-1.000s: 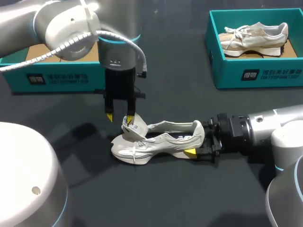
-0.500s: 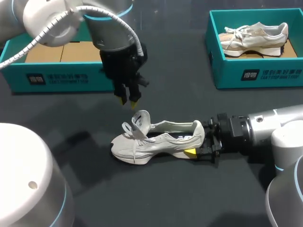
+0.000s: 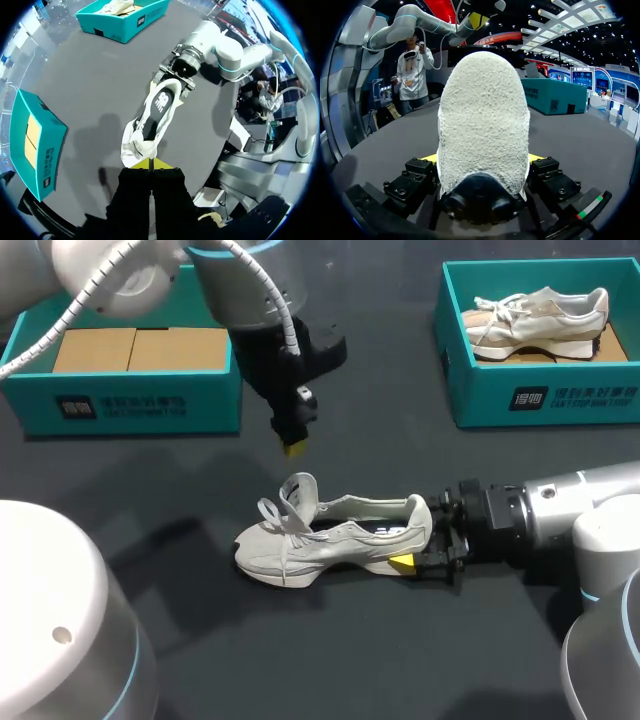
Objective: Take the shoe out of the shoebox, open the shoe tongue, remove and reinsert the insole, then place the shoe into the shoebox
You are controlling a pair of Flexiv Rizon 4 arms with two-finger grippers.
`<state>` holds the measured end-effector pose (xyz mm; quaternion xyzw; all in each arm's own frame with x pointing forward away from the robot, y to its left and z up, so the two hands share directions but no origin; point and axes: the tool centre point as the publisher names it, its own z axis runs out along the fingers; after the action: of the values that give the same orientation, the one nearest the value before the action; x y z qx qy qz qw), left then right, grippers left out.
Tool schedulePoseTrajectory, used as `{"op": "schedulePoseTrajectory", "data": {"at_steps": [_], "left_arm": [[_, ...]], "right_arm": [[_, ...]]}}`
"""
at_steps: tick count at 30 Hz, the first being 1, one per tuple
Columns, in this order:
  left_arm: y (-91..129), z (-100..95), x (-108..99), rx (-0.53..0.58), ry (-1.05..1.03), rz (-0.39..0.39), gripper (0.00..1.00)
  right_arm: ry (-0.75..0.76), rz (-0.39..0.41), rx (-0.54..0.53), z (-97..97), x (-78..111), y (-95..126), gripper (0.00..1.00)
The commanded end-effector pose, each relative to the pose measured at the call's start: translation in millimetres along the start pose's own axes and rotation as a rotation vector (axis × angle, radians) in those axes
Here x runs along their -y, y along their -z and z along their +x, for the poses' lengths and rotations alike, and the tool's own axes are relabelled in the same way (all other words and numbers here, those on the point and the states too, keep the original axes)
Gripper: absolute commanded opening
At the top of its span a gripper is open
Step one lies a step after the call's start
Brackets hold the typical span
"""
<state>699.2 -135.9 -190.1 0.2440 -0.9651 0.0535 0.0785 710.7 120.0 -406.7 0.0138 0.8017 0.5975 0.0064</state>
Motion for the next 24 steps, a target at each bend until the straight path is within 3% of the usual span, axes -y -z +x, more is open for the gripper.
{"op": "schedulePoseTrajectory", "data": {"at_steps": [1, 10, 19, 24], "left_arm": [[-7.3, -2.2, 6.7, -0.021, -0.162, 0.000, 0.00], [-55.3, 15.6, 40.9, -0.020, -0.400, 0.037, 0.00], [-55.3, 15.6, 40.9, -0.020, -0.400, 0.037, 0.00], [-89.4, 15.6, 64.1, -0.008, -0.441, -0.011, 0.00]], "right_arm": [[0.000, 0.004, 0.001, 0.3, -0.8, 0.1, 0.00], [0.000, 0.004, 0.001, 0.3, -0.8, 0.1, 0.00], [0.000, 0.004, 0.001, 0.3, -0.8, 0.1, 0.00], [0.000, 0.004, 0.001, 0.3, -0.8, 0.1, 0.00]]}}
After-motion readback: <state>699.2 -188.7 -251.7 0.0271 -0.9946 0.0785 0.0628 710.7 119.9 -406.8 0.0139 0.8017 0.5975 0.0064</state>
